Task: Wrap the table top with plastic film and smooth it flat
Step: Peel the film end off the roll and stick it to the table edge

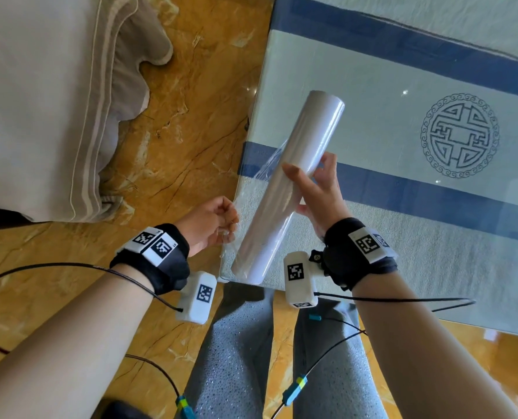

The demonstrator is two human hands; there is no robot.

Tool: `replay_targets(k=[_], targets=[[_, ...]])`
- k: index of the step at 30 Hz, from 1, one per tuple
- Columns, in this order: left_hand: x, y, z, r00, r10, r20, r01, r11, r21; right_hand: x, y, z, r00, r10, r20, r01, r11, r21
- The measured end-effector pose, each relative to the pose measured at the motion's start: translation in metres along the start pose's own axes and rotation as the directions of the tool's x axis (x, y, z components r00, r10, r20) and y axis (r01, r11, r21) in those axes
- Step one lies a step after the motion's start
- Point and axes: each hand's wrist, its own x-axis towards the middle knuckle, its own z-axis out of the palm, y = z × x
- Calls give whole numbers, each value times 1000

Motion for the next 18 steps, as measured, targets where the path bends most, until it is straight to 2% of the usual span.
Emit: replay_targets(k=[2, 4, 6, 8, 11, 15, 18], targets=[[-2, 4, -1, 999, 44, -10, -44, 998, -54, 3, -2, 8, 999, -21, -29, 20, 1000, -15], [-4, 5, 0, 997, 83, 7, -82, 996, -22, 5, -5, 18, 993, -90, -82, 82, 992, -93], [-7, 2, 1, 992, 115, 54, -123, 976, 181, 6, -7, 26, 976, -183, -118, 163, 974, -159], [-8, -3, 1, 989, 131, 66, -147, 904, 402, 8, -9, 32, 961, -238, -141, 203, 954, -222], [-9, -9, -2, 979, 203, 31, -189, 831, 524, 10, -11, 37, 956, -251, -153, 208, 945, -252], [-13, -14, 0, 920, 376, 106, -363, 720, 591, 10, -10, 34, 955, -246, -166, 200, 947, -251], [-13, -12, -4, 909, 404, 103, -373, 676, 635, 10, -10, 28, 964, -208, -168, 169, 961, -220]])
